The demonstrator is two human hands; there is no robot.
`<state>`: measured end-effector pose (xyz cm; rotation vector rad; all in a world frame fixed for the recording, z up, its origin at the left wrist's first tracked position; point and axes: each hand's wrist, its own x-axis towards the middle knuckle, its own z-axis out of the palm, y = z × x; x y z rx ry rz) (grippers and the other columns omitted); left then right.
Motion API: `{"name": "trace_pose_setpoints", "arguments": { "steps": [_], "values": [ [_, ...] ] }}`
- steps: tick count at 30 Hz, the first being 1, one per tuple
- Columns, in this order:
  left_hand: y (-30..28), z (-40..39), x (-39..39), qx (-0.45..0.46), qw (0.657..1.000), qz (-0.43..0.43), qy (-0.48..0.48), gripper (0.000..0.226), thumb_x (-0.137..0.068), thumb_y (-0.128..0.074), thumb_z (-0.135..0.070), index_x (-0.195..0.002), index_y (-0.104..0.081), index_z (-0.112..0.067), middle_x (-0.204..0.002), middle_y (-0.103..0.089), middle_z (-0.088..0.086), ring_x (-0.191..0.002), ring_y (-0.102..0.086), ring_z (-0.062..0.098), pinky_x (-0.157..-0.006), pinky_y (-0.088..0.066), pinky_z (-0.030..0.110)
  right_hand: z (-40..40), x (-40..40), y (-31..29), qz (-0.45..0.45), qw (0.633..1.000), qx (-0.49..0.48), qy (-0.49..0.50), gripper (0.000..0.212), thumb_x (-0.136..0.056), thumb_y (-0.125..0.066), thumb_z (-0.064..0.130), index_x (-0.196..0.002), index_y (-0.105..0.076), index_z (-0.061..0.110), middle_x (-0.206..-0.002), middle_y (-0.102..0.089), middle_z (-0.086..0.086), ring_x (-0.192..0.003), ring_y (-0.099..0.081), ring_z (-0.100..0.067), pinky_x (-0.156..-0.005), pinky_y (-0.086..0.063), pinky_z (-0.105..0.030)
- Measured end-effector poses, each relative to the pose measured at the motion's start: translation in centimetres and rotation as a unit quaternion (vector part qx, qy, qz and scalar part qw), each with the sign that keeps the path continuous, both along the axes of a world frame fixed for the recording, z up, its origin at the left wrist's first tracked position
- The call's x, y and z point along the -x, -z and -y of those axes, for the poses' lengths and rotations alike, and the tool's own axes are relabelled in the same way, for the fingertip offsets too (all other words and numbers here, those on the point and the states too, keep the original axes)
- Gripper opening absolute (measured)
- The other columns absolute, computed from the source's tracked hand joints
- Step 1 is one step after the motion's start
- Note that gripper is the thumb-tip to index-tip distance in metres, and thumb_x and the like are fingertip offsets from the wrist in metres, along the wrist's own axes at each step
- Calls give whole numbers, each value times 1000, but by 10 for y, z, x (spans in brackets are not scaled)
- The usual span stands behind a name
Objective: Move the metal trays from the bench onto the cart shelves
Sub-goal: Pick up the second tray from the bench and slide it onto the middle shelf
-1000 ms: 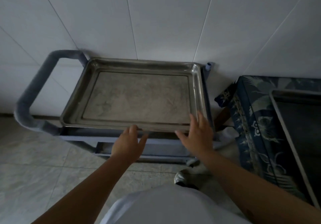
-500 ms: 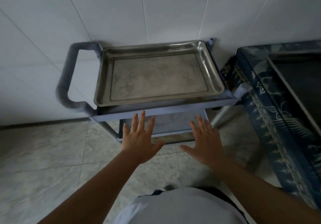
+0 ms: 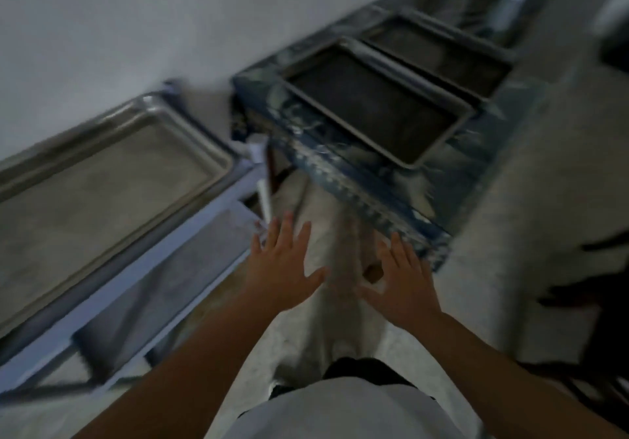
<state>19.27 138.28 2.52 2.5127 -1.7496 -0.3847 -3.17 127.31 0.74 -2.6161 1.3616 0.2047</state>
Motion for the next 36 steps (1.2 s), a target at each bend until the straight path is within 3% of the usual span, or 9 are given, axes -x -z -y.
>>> {"name": "trace_pose_setpoints", "arguments": {
  "steps": [7,13,20,28,31,36],
  "values": [
    [-19,109,124,23,974,6,223,93,-80,-21,-85,-152,12,-37,-166,15,4,-153,11,29,-118,-7,59,3,162,-4,23,972,12,234,107,-64,-10,97,-150,12,36,-154,29,5,-150,7,-24,-117,-5,-54],
    [-32,178,223,-11,943,48,330,97,-77,-14,-86,-157,1,-34,-167,15,7,-152,13,31,-120,-5,57,21,254,-1,38,940,2,338,108,-62,-7,98,-150,9,38,-156,29,6,-148,14,-19,-117,-3,-54],
    [-24,247,307,-25,943,33,331,103,-71,-1,-89,-157,-3,-32,-168,9,7,-153,9,29,-120,-5,55,82,339,-10,35,933,-3,359,108,-65,-10,95,-152,4,33,-159,25,3,-149,13,-21,-118,-1,-56],
    [-16,322,351,-62,940,3,335,105,-71,-4,-89,-157,-8,-30,-168,9,7,-153,9,29,-121,-8,56,153,390,-3,26,930,-32,365,105,-68,-17,92,-152,3,32,-162,20,-1,-149,12,-23,-117,1,-56],
    [-14,370,367,-79,937,6,339,107,-69,-4,-88,-157,-14,-29,-168,6,8,-153,8,29,-120,-8,58,196,403,2,26,931,-33,363,105,-68,-16,92,-151,1,32,-162,18,0,-150,10,-22,-117,-1,-56],
    [1,477,390,-97,932,2,349,105,-72,-8,-88,-158,-8,-28,-167,13,7,-152,14,27,-121,-3,57,292,423,12,19,930,-41,364,103,-71,-29,88,-152,-2,31,-163,16,-1,-150,7,-23,-117,-3,-57]
  ]
}}
